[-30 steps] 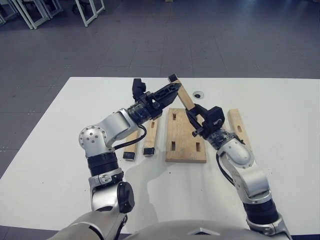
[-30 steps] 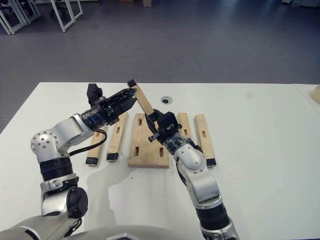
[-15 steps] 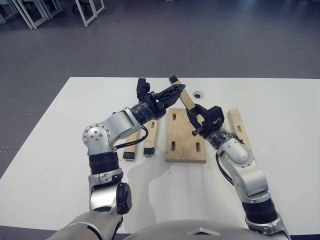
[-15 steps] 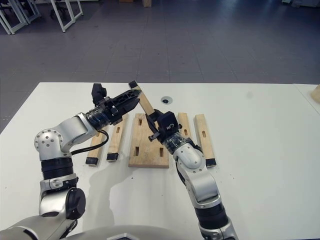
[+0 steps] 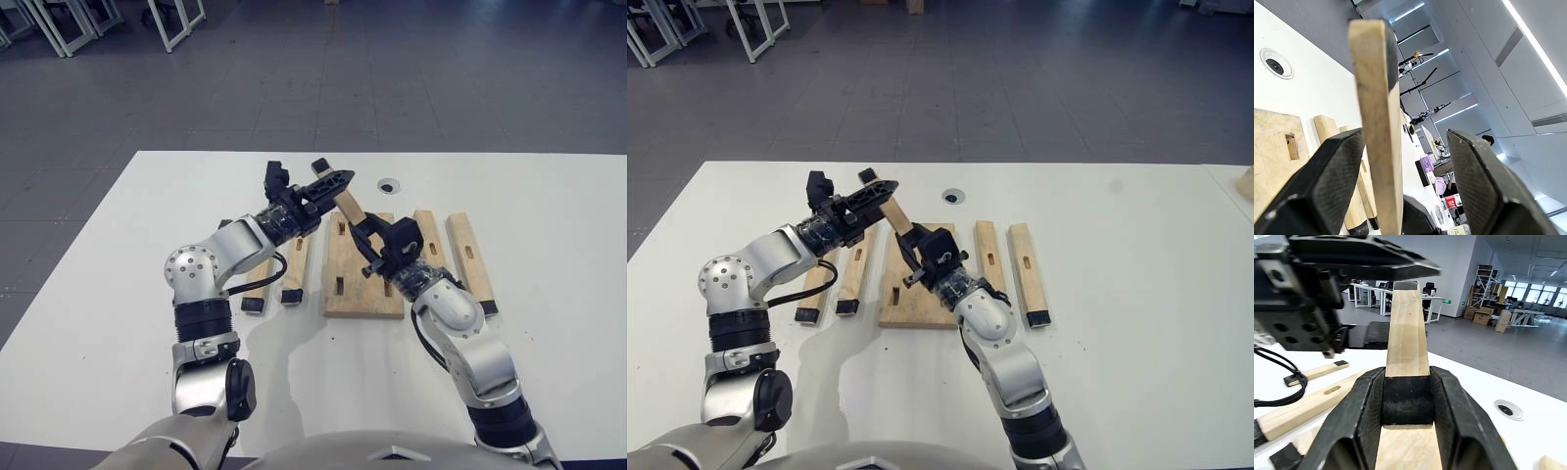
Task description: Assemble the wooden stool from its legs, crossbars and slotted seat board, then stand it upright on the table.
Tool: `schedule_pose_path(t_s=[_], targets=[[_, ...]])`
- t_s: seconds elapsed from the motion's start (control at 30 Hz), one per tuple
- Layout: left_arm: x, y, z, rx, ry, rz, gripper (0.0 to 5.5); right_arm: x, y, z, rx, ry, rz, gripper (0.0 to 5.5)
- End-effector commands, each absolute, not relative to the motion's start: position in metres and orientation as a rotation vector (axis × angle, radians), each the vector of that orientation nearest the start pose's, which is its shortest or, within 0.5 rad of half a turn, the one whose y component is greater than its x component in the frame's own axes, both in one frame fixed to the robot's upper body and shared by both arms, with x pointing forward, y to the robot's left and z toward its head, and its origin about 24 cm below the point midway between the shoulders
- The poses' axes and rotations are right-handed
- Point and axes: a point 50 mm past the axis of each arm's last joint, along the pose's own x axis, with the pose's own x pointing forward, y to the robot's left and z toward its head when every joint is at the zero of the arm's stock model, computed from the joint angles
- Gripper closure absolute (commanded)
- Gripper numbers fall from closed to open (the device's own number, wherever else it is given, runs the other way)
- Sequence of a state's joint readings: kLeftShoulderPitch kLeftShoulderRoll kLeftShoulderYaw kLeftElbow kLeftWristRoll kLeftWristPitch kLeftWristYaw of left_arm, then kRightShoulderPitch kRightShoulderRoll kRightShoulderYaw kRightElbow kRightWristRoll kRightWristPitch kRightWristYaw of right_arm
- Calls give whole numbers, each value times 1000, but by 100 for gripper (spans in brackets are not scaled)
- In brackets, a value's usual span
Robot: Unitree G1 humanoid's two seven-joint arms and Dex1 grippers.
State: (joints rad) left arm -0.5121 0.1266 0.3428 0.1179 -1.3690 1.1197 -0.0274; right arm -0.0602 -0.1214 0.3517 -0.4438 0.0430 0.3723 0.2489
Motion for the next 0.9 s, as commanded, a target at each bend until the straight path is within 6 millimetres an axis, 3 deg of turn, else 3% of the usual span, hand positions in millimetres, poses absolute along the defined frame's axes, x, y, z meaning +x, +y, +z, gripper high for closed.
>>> schedule_pose_path(t_s=[0.03, 0.53, 0.73, 0.9], targets=[[309, 128, 137, -1095, 438, -781, 252, 232, -67, 111, -104, -83, 639, 419], [309, 129, 139, -1154, 477, -795, 494, 232, -66, 110, -103, -83, 640, 419], [302, 127, 143, -1010, 501, -891, 504, 232, -74, 109, -86, -48, 666, 419], [307, 137, 147, -966, 483, -886, 508, 236, -89, 110, -100, -27, 675, 419]])
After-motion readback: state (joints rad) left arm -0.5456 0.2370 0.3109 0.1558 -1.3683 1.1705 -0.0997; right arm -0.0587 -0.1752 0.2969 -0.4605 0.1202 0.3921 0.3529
